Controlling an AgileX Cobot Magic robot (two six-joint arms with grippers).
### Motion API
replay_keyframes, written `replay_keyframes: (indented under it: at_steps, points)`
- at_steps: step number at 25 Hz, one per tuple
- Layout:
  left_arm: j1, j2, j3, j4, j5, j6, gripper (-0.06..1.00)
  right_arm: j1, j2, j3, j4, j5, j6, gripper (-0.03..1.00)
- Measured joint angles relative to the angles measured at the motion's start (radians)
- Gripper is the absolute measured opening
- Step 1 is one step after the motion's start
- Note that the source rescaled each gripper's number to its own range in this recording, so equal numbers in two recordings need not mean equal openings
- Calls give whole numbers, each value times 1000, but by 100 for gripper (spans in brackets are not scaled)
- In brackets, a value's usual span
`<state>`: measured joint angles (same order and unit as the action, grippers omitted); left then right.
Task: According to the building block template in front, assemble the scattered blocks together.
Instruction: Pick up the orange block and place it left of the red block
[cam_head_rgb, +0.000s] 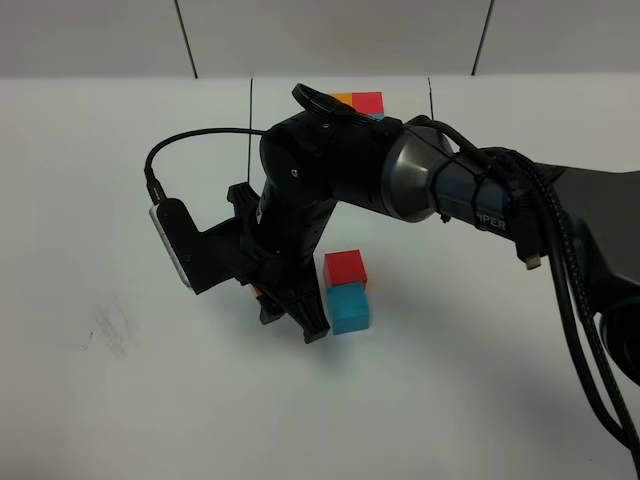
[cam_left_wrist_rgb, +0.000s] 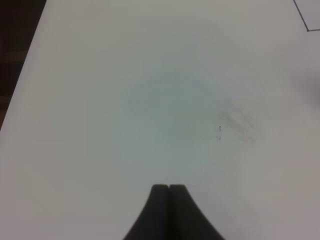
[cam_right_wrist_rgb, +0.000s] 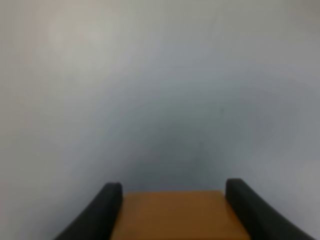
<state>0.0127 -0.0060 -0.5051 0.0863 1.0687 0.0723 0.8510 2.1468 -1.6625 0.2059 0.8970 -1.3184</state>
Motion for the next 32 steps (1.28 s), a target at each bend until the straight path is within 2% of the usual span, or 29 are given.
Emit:
replay_keyframes:
  at_steps: [9, 17, 32]
  points:
    - [0, 0, 0, 0, 0, -1, 0, 0, 10, -3, 30, -22, 12, 43]
    - [0, 0, 0, 0, 0, -1, 0, 0, 14, -4, 36, 8, 73, 43]
    - [0, 0, 0, 0, 0, -3, 0, -17, 74, -4, 48, -33, 200, 43]
